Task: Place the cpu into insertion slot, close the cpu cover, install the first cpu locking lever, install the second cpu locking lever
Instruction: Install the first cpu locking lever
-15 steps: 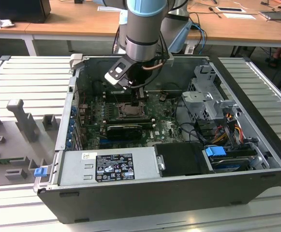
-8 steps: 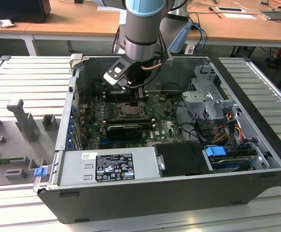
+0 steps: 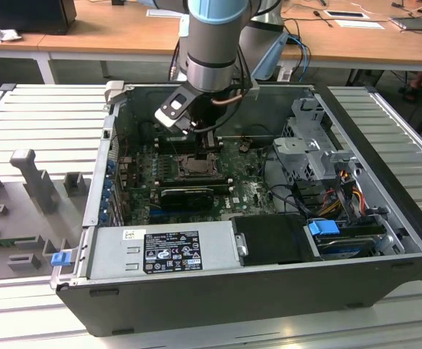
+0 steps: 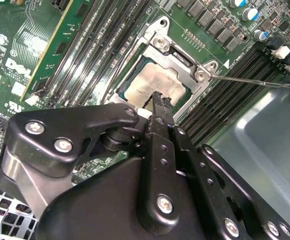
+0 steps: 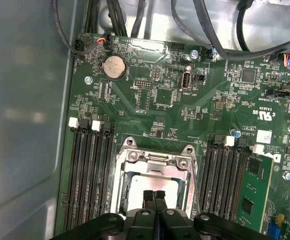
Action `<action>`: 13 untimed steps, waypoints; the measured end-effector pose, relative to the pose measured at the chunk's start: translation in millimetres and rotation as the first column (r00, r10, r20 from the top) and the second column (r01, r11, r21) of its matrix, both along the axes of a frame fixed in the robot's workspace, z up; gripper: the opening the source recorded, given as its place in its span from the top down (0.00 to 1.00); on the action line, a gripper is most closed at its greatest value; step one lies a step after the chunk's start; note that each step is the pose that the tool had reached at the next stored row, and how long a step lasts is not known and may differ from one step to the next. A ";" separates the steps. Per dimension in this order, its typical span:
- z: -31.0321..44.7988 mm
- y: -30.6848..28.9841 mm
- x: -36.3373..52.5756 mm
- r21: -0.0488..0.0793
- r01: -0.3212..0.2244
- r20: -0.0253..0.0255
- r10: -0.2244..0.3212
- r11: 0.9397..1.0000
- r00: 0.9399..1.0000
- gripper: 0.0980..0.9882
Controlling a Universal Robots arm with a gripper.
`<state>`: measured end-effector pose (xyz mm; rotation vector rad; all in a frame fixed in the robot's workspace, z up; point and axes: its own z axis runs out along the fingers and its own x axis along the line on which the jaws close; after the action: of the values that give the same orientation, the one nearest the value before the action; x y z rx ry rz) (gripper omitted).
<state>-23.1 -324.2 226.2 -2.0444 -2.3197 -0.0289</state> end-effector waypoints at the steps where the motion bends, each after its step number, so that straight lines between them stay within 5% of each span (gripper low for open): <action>1: 0.4 0.0 0.0 0.000 0.000 0.000 0.000 1.000 1.000 0.99; 13: 3.0 0.0 -0.1 0.000 0.001 0.000 -0.001 1.000 1.000 0.99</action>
<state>-23.2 -324.2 229.2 -2.0450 -2.3190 -0.0291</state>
